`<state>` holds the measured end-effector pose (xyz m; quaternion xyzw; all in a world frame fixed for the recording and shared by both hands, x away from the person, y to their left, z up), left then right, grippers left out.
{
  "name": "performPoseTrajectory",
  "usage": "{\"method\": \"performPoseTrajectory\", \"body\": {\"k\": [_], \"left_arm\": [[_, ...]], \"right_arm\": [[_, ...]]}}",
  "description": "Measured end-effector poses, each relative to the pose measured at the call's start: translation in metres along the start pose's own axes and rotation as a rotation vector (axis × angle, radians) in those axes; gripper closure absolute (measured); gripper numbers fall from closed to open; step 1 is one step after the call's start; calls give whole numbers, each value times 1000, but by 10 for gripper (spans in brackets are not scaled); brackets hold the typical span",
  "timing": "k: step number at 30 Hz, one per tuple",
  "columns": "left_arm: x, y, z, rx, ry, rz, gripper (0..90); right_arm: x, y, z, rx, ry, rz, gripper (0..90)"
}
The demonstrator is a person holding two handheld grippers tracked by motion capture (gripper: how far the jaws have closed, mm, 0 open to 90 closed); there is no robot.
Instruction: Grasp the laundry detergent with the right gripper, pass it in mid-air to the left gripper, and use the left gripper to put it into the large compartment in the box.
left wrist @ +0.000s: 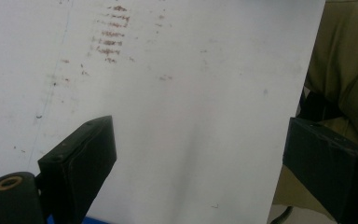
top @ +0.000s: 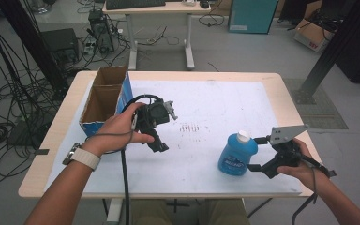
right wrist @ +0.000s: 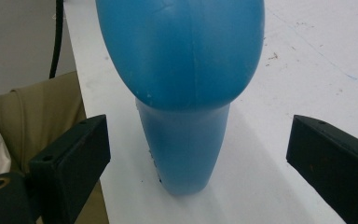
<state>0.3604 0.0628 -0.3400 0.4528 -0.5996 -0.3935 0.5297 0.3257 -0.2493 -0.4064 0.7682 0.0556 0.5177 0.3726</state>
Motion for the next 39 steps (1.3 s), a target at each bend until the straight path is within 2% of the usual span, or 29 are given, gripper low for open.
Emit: {"method": "performPoseTrajectory", "body": {"k": [16,17,18,31,39], "left_arm": [[-1,0,0,-2,2,-4,99],[0,0,0,-1,4,-2,99],[0,0,0,2,4,1,99],[0,-1,0,-2,3,-4,103],[0,-1,0,-2,8,-4,103]], "right_arm": [[-3,-2,0,-1,-17,7,59],[-3,-3,0,2,-8,16,59],[-4,-3,0,2,-19,15,58],[-4,-17,-2,23,-26,93,58],[-6,-25,-2,14,-20,117,55]]}}
Point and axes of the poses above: each handheld gripper's, and its own axes: y roughly backward along the jaws, x roughly out of its top, z roughly to its right, the point moved 7 cm from there along -y, roughly forward along the jaws, and after that the axes turned 14 degrees about -y, right-handed, at the moved point
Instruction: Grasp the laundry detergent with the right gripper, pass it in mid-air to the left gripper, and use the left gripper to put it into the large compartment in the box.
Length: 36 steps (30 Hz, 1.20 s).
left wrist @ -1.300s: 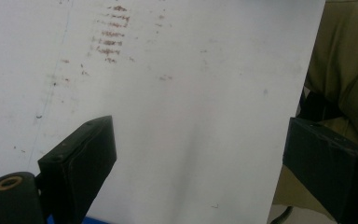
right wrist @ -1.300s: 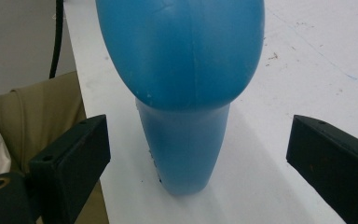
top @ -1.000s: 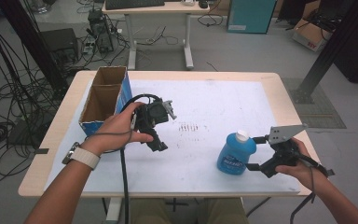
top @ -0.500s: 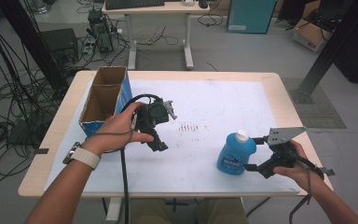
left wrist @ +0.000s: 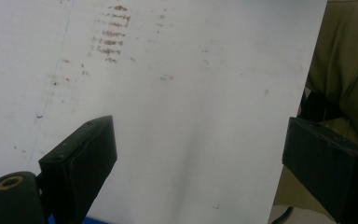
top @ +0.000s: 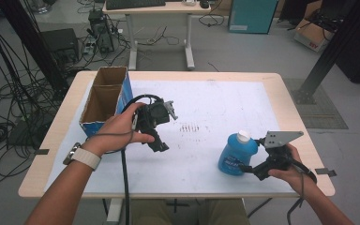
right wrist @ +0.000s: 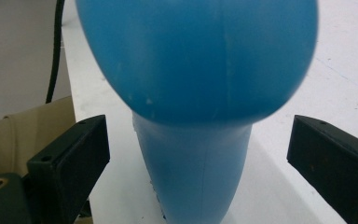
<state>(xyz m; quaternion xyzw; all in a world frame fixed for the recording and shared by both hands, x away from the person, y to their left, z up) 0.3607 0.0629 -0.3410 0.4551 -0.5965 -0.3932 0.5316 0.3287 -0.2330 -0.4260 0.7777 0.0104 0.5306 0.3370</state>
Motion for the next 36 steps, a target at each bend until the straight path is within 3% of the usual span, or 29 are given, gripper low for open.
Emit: {"method": "performPoseTrajectory", "body": {"k": [13,17,25,36], "left_arm": [[1,-1,0,6,-14,-3,107],[1,-1,0,4,-11,-3,107],[0,-2,1,0,-7,-2,108],[0,-4,1,-5,-4,-1,108]], "right_arm": [[-2,-14,1,-18,17,64,93],[-2,-16,0,-26,-2,81,114],[-3,-19,1,-17,-11,100,127],[-2,-22,-1,-1,2,125,226]]}}
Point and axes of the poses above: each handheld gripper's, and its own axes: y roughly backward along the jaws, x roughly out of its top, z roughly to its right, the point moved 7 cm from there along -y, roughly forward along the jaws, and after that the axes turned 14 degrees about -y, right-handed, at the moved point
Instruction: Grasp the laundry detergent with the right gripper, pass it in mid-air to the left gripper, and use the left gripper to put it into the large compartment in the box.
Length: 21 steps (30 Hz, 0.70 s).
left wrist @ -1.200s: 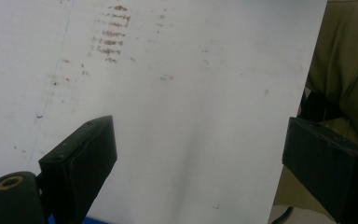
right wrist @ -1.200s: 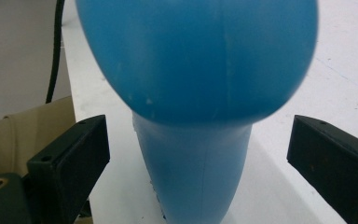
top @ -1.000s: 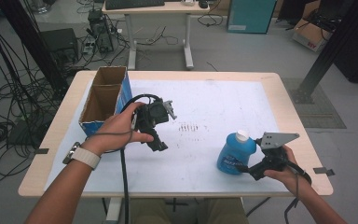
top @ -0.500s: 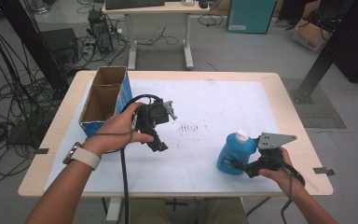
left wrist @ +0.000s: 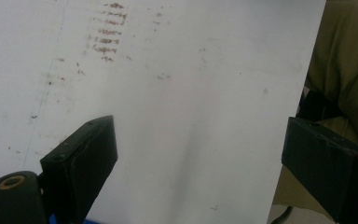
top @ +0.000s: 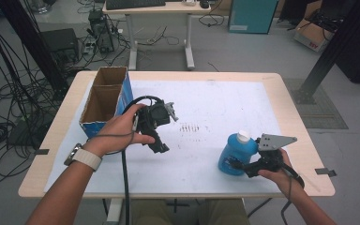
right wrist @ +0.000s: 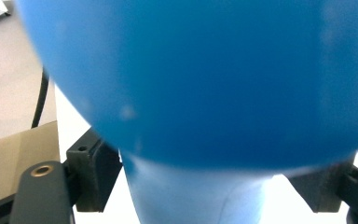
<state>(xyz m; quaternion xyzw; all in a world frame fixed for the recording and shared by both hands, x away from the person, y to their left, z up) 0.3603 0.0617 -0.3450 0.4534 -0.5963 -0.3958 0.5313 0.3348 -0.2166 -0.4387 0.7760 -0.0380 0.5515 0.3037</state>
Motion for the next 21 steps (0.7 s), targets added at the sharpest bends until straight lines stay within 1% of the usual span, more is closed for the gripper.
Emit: {"method": "performPoseTrajectory", "body": {"k": [4,5,7,8,9,11,13,14,16,20,21], "left_arm": [[0,0,0,-3,2,-1,108],[0,0,0,-3,2,-1,108],[0,0,0,-3,1,-1,108],[0,-1,0,2,2,4,108],[0,0,0,-4,1,0,108],[0,0,0,0,2,3,108],[0,0,0,-4,2,-1,108],[0,0,0,-2,2,-1,108],[0,-1,0,4,4,4,108],[0,0,0,-3,0,-1,108],[0,0,1,-3,5,1,108]], "right_arm": [[0,0,-1,8,13,3,274],[1,-1,0,11,23,6,296],[1,-1,-1,14,19,10,303],[1,-1,-1,17,21,11,325],[1,-1,-1,22,27,11,340],[1,-1,-2,24,30,13,346],[0,-1,-3,36,26,16,389],[1,-2,-3,44,49,20,398],[1,-2,-3,42,49,22,400],[0,-2,-3,45,44,27,404],[0,-2,-4,41,46,32,406]]}}
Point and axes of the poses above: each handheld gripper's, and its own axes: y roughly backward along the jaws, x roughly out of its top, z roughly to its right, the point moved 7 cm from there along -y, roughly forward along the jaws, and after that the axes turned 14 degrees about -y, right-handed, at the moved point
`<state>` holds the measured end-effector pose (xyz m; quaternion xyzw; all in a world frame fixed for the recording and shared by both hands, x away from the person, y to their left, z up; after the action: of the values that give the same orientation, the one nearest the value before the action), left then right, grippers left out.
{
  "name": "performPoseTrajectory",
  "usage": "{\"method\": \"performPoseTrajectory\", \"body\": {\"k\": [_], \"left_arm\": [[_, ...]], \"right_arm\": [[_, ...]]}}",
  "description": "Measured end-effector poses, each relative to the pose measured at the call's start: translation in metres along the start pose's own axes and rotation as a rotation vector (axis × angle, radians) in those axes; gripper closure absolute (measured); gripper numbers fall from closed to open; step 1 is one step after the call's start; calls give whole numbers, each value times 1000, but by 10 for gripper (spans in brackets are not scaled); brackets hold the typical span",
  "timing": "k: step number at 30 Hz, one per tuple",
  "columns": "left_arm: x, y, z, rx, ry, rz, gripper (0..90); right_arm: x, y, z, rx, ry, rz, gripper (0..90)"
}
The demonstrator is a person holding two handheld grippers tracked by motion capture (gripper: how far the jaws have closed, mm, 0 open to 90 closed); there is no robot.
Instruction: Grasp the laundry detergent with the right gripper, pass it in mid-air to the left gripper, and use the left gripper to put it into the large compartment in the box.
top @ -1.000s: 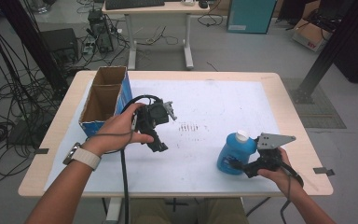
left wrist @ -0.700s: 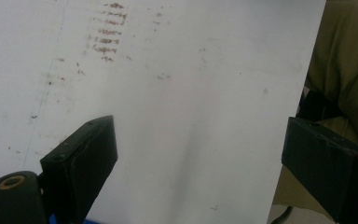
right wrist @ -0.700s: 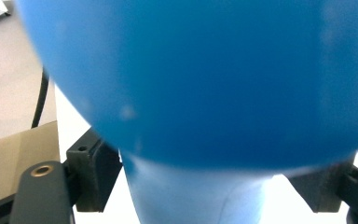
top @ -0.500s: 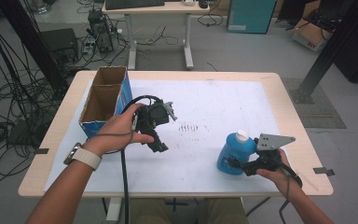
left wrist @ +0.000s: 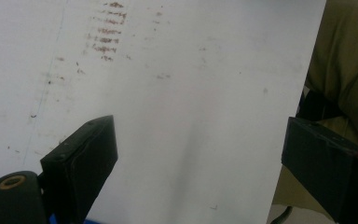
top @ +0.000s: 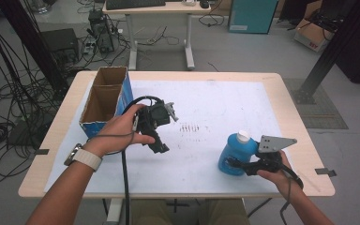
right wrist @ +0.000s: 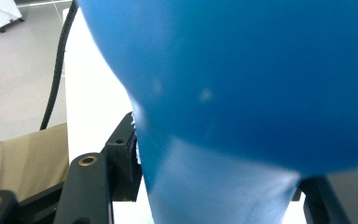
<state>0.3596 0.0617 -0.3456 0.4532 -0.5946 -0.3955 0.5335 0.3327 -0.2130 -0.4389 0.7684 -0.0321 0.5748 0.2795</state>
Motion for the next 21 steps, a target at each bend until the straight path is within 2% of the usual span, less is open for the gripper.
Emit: {"method": "performPoseTrajectory", "body": {"k": [7,13,16,21], "left_arm": [[0,0,0,1,-3,1,109],[2,0,0,1,-4,1,110],[1,1,0,0,-2,-1,110],[1,2,0,0,-1,-1,110]], "right_arm": [[-1,0,-1,-4,-10,27,416],[-2,0,-1,-4,-9,31,417],[-1,0,-1,-3,7,30,418],[-2,0,-1,-6,0,40,418]]}}
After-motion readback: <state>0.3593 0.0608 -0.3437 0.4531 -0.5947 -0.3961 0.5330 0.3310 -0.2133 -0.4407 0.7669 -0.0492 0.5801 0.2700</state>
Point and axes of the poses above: each handheld gripper's, and its own axes: y roughly backward along the jaws, x roughly out of its top, z roughly to its right, the point moved 7 cm from there along -y, roughly forward along the jaws, and after that the axes turned 14 degrees about -y, right-handed, at the moved point
